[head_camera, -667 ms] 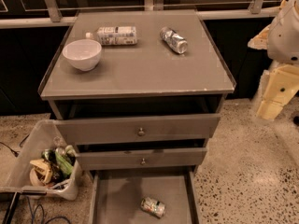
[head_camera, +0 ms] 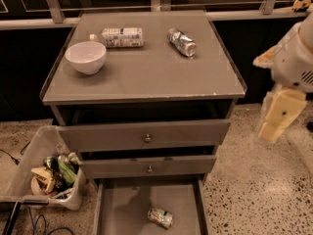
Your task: Pick 7up can from bottom drawer and place on counter
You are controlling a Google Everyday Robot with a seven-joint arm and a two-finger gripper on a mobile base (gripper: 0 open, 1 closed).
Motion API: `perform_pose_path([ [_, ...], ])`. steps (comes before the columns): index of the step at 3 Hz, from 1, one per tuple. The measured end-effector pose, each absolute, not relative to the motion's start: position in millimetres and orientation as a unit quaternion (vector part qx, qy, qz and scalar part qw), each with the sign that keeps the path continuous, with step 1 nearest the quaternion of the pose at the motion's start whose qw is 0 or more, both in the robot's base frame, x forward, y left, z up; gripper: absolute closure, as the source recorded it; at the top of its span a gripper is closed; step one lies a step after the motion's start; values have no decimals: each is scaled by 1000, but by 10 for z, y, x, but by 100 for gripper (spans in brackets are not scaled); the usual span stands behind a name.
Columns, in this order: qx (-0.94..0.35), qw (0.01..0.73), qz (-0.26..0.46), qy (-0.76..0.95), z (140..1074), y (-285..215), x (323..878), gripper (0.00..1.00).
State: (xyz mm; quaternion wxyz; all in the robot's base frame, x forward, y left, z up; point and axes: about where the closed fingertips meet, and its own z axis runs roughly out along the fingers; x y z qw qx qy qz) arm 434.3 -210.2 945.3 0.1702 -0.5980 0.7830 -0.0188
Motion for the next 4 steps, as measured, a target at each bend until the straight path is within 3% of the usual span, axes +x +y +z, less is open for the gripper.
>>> perform_pose_path([
  [3, -575, 254, 84, 773, 7687, -2125, 4312, 0],
  [4, -575, 254, 84, 773, 7688, -2124, 4311, 0],
])
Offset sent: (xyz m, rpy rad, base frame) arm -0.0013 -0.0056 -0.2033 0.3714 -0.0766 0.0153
